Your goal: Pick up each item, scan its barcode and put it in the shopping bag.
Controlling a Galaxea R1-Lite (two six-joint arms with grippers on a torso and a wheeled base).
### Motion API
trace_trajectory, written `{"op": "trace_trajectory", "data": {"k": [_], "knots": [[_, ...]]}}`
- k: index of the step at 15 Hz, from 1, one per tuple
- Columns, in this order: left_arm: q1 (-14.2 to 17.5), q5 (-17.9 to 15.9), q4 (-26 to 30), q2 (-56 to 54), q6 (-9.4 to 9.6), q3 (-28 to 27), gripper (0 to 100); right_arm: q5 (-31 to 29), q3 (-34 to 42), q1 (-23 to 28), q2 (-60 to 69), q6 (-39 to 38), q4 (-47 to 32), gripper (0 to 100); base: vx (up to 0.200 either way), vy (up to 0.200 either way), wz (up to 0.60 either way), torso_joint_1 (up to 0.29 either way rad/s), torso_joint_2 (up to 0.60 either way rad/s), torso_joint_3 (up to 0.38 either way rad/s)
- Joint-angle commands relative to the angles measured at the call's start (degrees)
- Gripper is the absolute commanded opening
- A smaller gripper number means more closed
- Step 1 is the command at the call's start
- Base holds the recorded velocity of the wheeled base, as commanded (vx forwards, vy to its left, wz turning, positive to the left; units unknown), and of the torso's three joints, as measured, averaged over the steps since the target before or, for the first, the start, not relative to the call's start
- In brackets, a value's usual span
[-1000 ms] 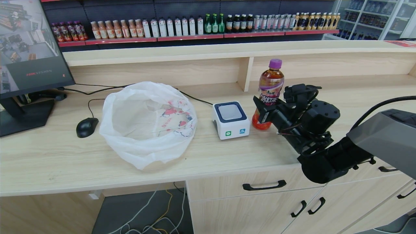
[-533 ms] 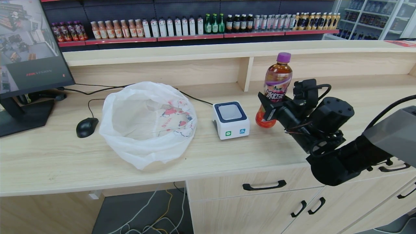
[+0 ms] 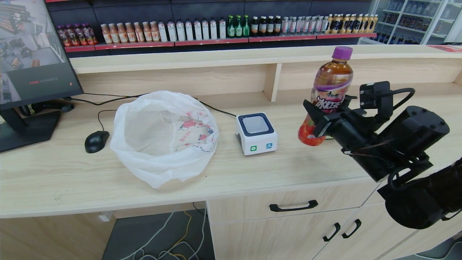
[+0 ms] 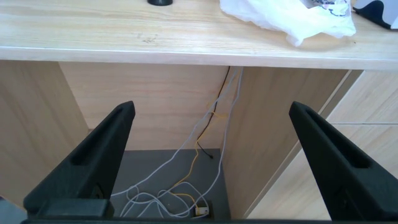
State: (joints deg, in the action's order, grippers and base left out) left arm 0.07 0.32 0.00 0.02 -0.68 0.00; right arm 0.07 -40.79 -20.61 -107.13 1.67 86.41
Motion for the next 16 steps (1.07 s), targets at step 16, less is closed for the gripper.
{"op": "trace_trajectory", "data": {"k": [16], "knots": [[0.01,0.03,0.0,-0.02,-0.02,0.0,100,0.89,28.84,-7.69,25.48,1.85,-0.63,0,0.0,0.0,0.0,0.0,0.0,0.0]]}}
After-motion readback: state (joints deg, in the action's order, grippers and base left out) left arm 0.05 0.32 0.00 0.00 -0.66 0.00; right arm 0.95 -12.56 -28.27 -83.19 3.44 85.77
